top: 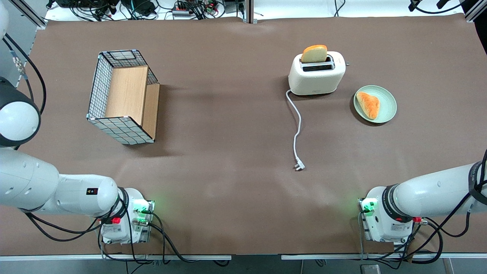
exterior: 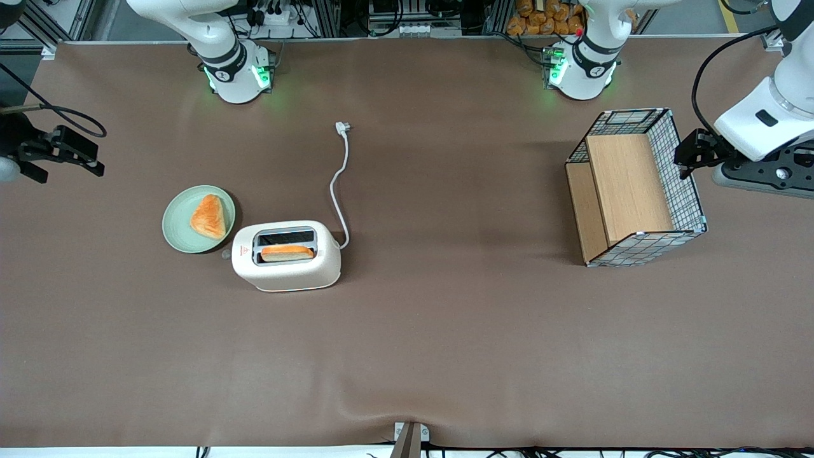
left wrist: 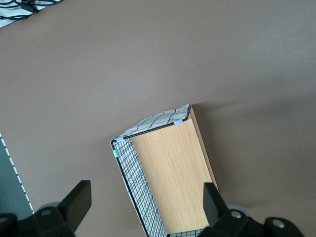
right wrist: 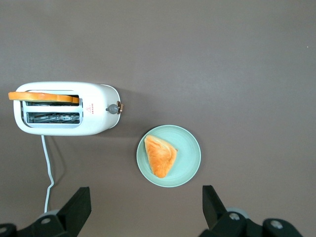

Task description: Press toaster button with right arm

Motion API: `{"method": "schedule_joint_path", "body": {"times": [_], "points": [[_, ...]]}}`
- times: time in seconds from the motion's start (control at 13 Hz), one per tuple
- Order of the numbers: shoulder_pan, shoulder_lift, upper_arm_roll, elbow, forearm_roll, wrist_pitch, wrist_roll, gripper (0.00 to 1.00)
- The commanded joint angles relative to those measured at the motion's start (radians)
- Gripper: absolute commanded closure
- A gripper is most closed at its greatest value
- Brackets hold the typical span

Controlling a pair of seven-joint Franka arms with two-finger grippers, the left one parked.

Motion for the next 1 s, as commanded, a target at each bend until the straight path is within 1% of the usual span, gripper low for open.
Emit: {"method": "schedule_joint_path", "body": {"times": [0.0,0.15,0.92], "points": [[-0.005,-0.034,0.004,-0.036,-0.023,-0.005,0.039,0.00],[-0.005,-0.048,0.008,-0.036,-0.023,-0.029,0.115,0.00],[-0.014,-0.047,0.005,-0.017,-0.026,-0.039,0.119,0.00]]}}
